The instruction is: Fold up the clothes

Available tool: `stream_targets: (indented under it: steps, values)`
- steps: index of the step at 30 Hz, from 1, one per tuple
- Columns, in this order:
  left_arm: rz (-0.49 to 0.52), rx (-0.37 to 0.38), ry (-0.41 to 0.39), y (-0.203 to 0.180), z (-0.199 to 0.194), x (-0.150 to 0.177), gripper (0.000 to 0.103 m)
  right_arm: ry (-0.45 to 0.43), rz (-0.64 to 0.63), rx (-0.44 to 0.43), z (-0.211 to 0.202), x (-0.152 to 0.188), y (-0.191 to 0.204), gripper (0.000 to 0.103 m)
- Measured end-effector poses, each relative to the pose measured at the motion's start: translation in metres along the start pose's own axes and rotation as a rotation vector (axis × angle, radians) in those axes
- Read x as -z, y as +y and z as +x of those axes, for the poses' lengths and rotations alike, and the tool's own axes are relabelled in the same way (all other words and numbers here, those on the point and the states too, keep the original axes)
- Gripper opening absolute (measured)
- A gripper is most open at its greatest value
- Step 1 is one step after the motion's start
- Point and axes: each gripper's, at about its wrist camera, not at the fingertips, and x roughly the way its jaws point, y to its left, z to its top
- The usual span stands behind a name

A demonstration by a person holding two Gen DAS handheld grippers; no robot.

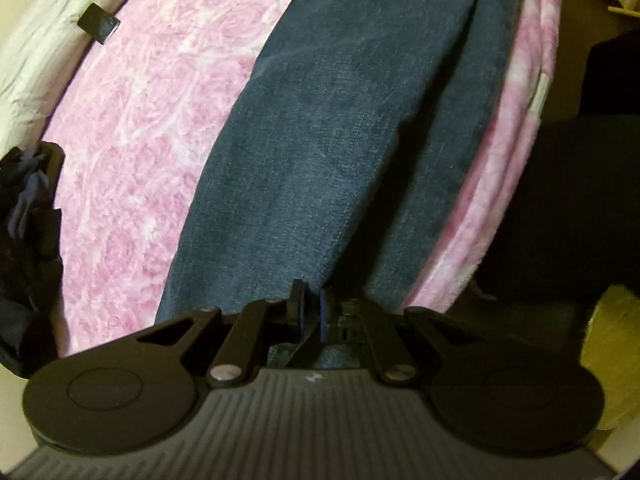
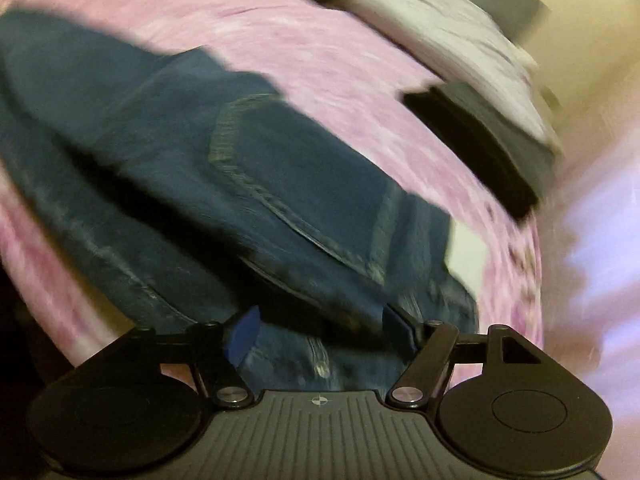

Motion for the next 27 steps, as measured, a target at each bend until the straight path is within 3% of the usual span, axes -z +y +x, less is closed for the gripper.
stream_targets:
  steps: [3,6,12,13,14,15,17,22,27]
  values:
    - [0.026,-0.004,-0.021,-0.002,0.005,0.007,0.005,0.018,0.425,-0.073,0.007,0.002,-0.045,0.07]
    - [0.031,-0.028,-0.059,-0.002,0.006,0.012,0.005,-0.028,0.865,-0.18,0.023,0.008,-0.087,0.07]
    - [0.03,-0.083,-0.144,0.001,0.009,0.021,0.006,-0.081,1.179,-0.211,0.059,0.013,-0.108,0.069]
    - [0.03,-0.095,-0.164,0.001,0.009,0.023,0.005,-0.097,1.239,-0.203,0.061,0.018,-0.11,0.061]
    - [0.031,-0.108,-0.187,0.001,0.009,0.024,0.005,-0.117,1.282,-0.187,0.06,0.023,-0.113,0.028]
    - [0.032,-0.121,-0.21,0.002,0.009,0.025,0.005,-0.137,1.316,-0.167,0.056,0.028,-0.115,0.011]
    - [0.039,-0.159,-0.261,0.006,0.003,0.027,0.005,-0.217,1.335,-0.17,0.041,0.031,-0.12,0.009]
    - [0.052,-0.23,-0.368,0.014,-0.02,0.037,0.005,-0.388,1.243,-0.09,-0.012,0.026,-0.105,0.009]
    - [0.106,-0.234,-0.434,-0.019,-0.018,0.066,0.005,-0.328,1.28,-0.022,0.006,0.066,-0.077,0.009]
